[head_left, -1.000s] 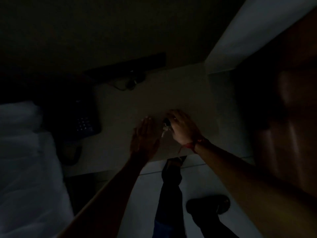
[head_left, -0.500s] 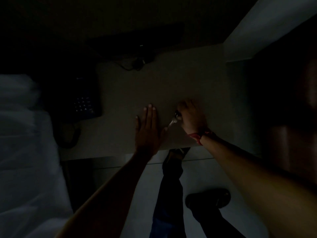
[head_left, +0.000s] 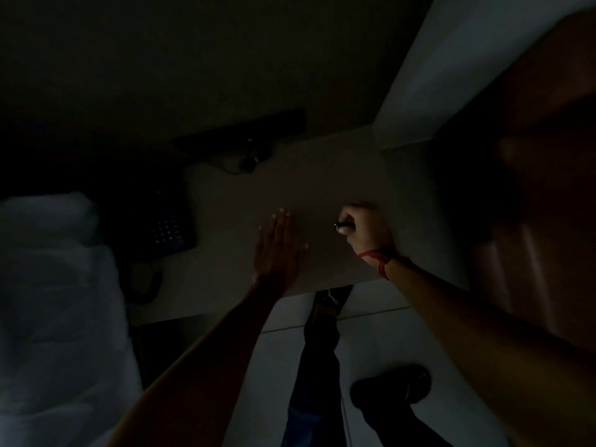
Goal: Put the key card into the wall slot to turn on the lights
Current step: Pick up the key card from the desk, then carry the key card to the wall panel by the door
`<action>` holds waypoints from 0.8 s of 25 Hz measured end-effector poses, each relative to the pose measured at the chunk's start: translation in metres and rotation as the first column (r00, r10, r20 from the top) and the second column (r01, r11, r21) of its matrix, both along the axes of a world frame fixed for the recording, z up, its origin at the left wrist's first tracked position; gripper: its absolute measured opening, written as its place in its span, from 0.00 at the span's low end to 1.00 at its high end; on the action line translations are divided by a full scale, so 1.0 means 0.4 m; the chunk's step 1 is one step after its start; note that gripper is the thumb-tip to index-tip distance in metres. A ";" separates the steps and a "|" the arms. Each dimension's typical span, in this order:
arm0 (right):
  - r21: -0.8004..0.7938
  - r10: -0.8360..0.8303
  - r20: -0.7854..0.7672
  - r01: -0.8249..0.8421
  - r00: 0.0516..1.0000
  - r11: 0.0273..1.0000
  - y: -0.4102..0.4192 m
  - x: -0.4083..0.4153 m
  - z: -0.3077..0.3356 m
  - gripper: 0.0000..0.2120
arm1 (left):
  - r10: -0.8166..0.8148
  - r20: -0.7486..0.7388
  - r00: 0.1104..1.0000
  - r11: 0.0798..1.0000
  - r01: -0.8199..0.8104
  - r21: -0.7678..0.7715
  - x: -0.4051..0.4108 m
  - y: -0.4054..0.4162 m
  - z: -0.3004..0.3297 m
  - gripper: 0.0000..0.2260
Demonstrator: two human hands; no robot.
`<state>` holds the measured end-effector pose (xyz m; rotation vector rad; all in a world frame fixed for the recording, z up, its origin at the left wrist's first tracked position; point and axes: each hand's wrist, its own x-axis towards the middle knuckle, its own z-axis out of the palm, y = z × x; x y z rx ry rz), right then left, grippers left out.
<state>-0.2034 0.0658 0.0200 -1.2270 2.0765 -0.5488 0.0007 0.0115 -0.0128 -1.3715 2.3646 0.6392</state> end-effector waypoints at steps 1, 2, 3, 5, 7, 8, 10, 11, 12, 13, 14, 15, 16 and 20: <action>-0.037 -0.036 0.018 0.037 0.999 0.999 -0.002 -0.020 0.040 0.09 | -0.027 -0.021 0.999 0.999 0.026 -0.027 -0.030 -0.015 0.040 0.33; -0.068 -0.079 0.046 0.082 0.996 0.994 -0.005 -0.046 0.092 0.10 | -0.057 -0.042 0.997 0.996 0.054 -0.064 -0.071 -0.033 0.092 0.32; -0.090 -0.116 0.082 0.124 0.990 0.988 -0.007 -0.074 0.147 0.10 | -0.087 -0.068 0.994 0.991 0.080 -0.104 -0.115 -0.052 0.146 0.32; -0.141 -0.180 0.117 0.196 0.977 0.970 -0.011 -0.146 0.271 0.10 | -0.137 -0.151 0.979 0.979 0.111 -0.170 -0.223 -0.091 0.273 0.31; -0.216 -0.261 0.090 0.275 0.961 0.937 -0.008 -0.231 0.425 0.10 | -0.199 -0.234 0.952 0.963 0.146 -0.225 -0.335 -0.123 0.433 0.29; -0.260 -0.300 0.070 0.308 0.951 0.915 -0.005 -0.273 0.510 0.09 | -0.235 -0.266 0.935 0.952 0.166 -0.255 -0.389 -0.134 0.518 0.29; -0.349 -0.362 0.039 0.352 0.931 0.869 0.014 -0.362 0.683 0.08 | -0.300 -0.317 0.900 0.927 0.195 -0.322 -0.500 -0.145 0.692 0.28; -0.383 -0.390 0.039 0.374 0.920 0.845 0.031 -0.401 0.766 0.08 | -0.332 -0.326 0.885 0.911 0.211 -0.355 -0.549 -0.143 0.776 0.28; -0.411 -0.419 0.036 0.396 0.907 0.821 0.054 -0.445 0.859 0.08 | -0.367 -0.332 0.869 0.893 0.229 -0.387 -0.602 -0.133 0.870 0.28; -0.437 -0.446 0.029 0.413 0.894 0.799 0.079 -0.486 0.948 0.08 | -0.403 -0.342 0.849 0.874 0.246 -0.419 -0.650 -0.122 0.958 0.28; -0.465 -0.472 0.023 0.427 0.881 0.775 0.106 -0.526 1.030 0.08 | -0.438 -0.351 0.828 0.852 0.257 -0.456 -0.696 -0.106 1.041 0.28; -0.504 -0.493 0.016 0.433 0.870 0.747 0.140 -0.567 1.117 0.09 | -0.477 -0.370 0.797 0.829 0.267 -0.491 -0.743 -0.085 1.128 0.28; -0.539 -0.506 0.008 0.429 0.863 0.724 0.178 -0.601 1.197 0.10 | -0.514 -0.383 0.767 0.805 0.278 -0.524 -0.784 -0.059 1.208 0.27; -0.675 -0.553 -0.081 0.363 0.829 0.643 0.391 -0.716 1.529 0.09 | -0.651 -0.416 0.635 0.697 0.284 -0.658 -0.934 0.110 1.535 0.27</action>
